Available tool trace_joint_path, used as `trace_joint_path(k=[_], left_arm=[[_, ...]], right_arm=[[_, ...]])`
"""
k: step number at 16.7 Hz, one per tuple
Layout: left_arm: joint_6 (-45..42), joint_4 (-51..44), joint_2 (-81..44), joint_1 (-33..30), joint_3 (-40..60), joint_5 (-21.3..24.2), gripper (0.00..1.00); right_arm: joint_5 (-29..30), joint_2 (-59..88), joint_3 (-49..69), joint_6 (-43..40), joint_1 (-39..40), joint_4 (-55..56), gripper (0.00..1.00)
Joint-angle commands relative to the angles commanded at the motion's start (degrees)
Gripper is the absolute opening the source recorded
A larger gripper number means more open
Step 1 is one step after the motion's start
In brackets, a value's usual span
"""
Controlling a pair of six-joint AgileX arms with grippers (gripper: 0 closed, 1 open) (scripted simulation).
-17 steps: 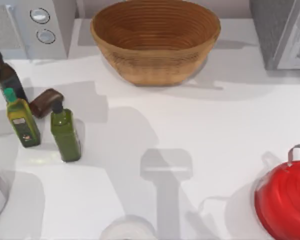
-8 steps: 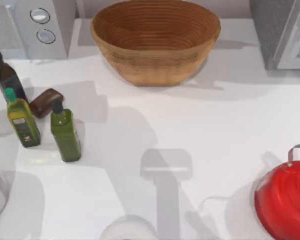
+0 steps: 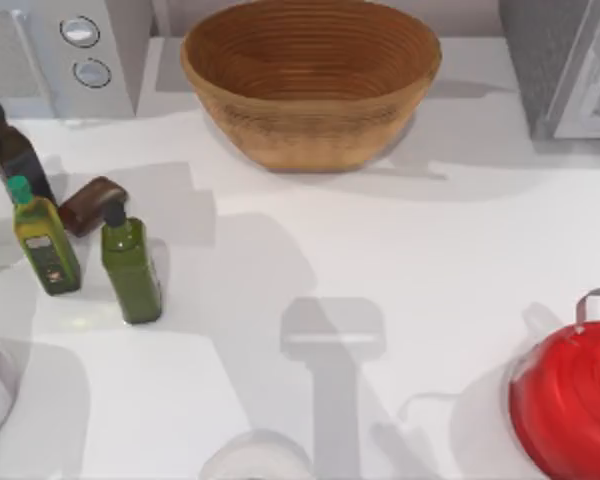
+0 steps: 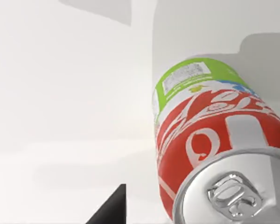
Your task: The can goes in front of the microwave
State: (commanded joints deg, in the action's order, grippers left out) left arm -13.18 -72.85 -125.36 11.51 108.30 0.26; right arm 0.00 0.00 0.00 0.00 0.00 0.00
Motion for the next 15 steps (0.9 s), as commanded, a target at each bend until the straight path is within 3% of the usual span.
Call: trace_joint_path(k=[9,15], left_arm=[[-0.05,-0.2,-0.04,0.1,0.1,-0.04,1.0],[-0.2,-7.05,-0.22,0.34,6.56,-0.3,1.0]], right_arm=[[0.0,0.0,0.0,0.0,0.0,0.0,1.0],[0.0,0.0,0.0,0.0,0.0,0.0,1.0]])
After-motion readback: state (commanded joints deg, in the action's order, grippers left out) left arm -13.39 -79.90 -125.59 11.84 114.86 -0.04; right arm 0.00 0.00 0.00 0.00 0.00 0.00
